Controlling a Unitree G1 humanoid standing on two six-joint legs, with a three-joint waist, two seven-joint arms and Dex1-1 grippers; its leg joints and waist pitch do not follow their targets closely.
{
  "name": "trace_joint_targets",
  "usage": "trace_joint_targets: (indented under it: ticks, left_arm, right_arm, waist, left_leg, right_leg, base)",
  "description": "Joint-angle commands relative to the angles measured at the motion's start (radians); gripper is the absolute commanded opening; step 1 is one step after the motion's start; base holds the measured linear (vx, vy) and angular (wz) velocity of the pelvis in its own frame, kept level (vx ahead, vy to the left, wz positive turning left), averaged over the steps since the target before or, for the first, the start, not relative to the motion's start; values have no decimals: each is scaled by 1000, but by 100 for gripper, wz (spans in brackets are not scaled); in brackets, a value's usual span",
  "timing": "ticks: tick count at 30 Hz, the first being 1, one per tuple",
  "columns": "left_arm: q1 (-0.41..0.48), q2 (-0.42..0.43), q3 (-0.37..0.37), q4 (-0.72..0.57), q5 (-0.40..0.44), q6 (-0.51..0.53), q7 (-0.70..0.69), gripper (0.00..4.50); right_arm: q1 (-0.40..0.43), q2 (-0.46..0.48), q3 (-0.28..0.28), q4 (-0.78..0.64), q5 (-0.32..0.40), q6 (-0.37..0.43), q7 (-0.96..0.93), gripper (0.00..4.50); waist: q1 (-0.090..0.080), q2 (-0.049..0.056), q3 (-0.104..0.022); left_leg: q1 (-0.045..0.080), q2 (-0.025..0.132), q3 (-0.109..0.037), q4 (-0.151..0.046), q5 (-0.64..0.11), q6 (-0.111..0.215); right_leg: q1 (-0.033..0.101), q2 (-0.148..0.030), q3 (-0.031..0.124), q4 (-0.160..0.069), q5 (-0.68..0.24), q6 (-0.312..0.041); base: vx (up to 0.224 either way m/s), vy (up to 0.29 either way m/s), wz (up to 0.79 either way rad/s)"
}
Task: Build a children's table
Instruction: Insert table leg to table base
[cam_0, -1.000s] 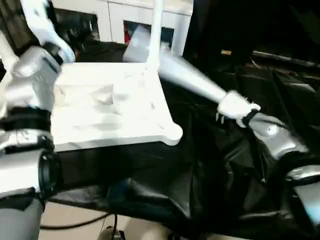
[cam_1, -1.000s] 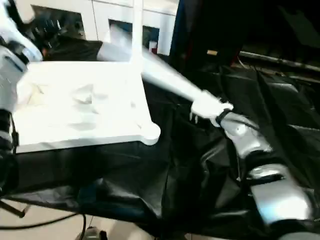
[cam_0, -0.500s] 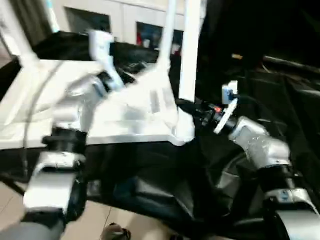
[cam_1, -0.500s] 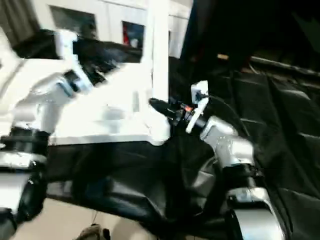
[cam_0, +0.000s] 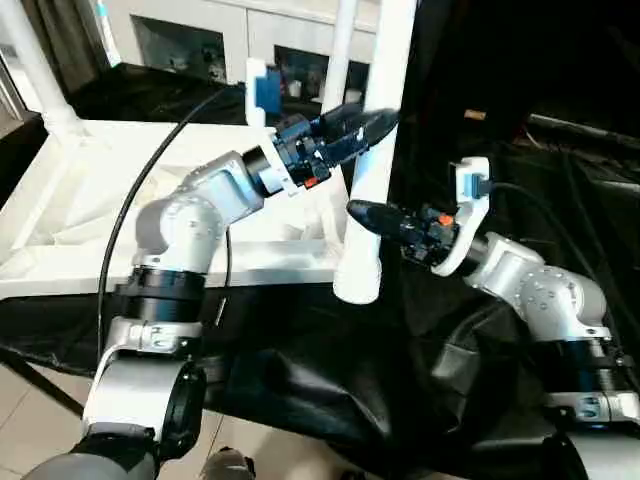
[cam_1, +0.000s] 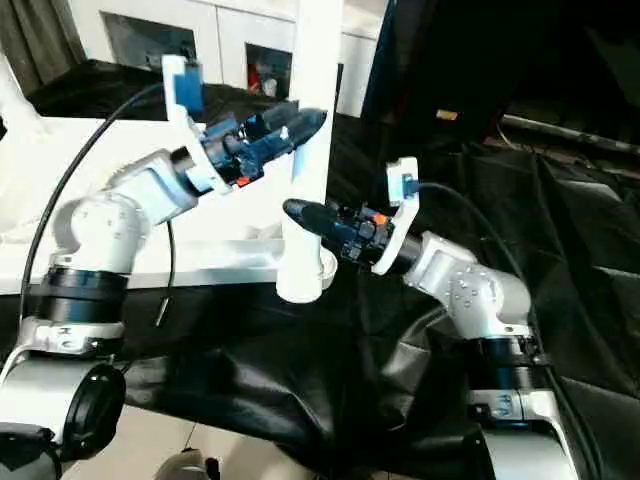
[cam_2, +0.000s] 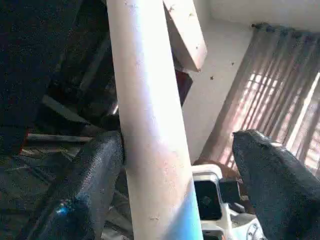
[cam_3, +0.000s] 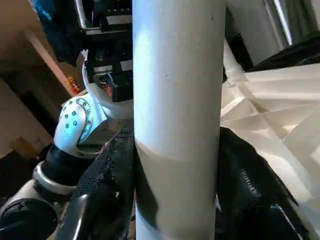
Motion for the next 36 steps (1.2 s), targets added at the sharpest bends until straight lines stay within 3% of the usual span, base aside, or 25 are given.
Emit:
trace_joint_targets:
  ticks: [1, 4, 9, 10, 14, 19, 20, 36]
  left_arm:
    - [15, -11, -52, -42, 13, 25, -4, 420]
    - [22, -26, -49, -49, 4, 37, 16, 444]
    - [47, -19, -78, -82, -16, 81, -15, 450]
    - [49, -17, -83, -84, -12, 81, -16, 421]
    - [49, -23, -79, -77, -2, 82, 2, 401]
    - [29, -47, -20, -46, -29, 87, 56, 367]
    - [30, -48, -12, -51, -45, 98, 60, 339]
    - [21, -60, 11, -33, -54, 105, 79, 221]
  right_arm:
    - [0, -16, -12, -38, 19, 44, -17, 182]
    - [4, -23, -7, -57, 27, 61, -7, 182]
    - [16, -33, 10, -74, 23, 78, 3, 182]
    - [17, -34, 11, -75, 22, 79, 3, 182]
    - [20, -35, 8, -82, 20, 89, 2, 182]
    - [30, -39, 9, -99, 17, 98, 1, 182]
    - [34, -39, 8, -108, 19, 101, -1, 182]
    - [42, -36, -4, -119, 21, 100, -6, 182]
  waist:
    - [-1, -3, -81]
    - [1, 0, -81]
    - [1, -4, -78]
    - [0, -3, -78]
    - [-2, -2, -79]
    - [-2, 2, -79]
    - [-2, 5, -80]
    - [-4, 9, -79]
  left_leg:
    - [19, 23, -12, -71, -132, -15]
    - [23, 24, -11, -71, -134, -17]
    - [18, 24, -13, -73, -146, -28]
    - [18, 23, -13, -74, -149, -28]
    - [16, 23, -14, -74, -144, -29]
    - [19, 23, -14, -73, -155, -33]
    - [18, 22, -14, -73, -154, -34]
    - [21, 24, -16, -75, -169, -39]
  right_leg:
    - [55, -72, 41, -85, -195, -167]
    - [51, -73, 42, -86, -195, -165]
    - [54, -75, 41, -88, -231, -148]
    - [53, -74, 42, -91, -241, -141]
    - [55, -73, 41, -91, -236, -136]
    - [53, -72, 41, -93, -234, -140]
    - [54, -72, 41, -92, -225, -143]
    - [54, -71, 41, -93, -218, -150]
  base:
    - [0, 0, 0]
    - [0, 0, 0]
    - [0, 0, 0]
    - [0, 0, 0]
    - [0, 0, 0]
    - [0, 0, 0]
    - [0, 0, 0]
    - [0, 0, 0]
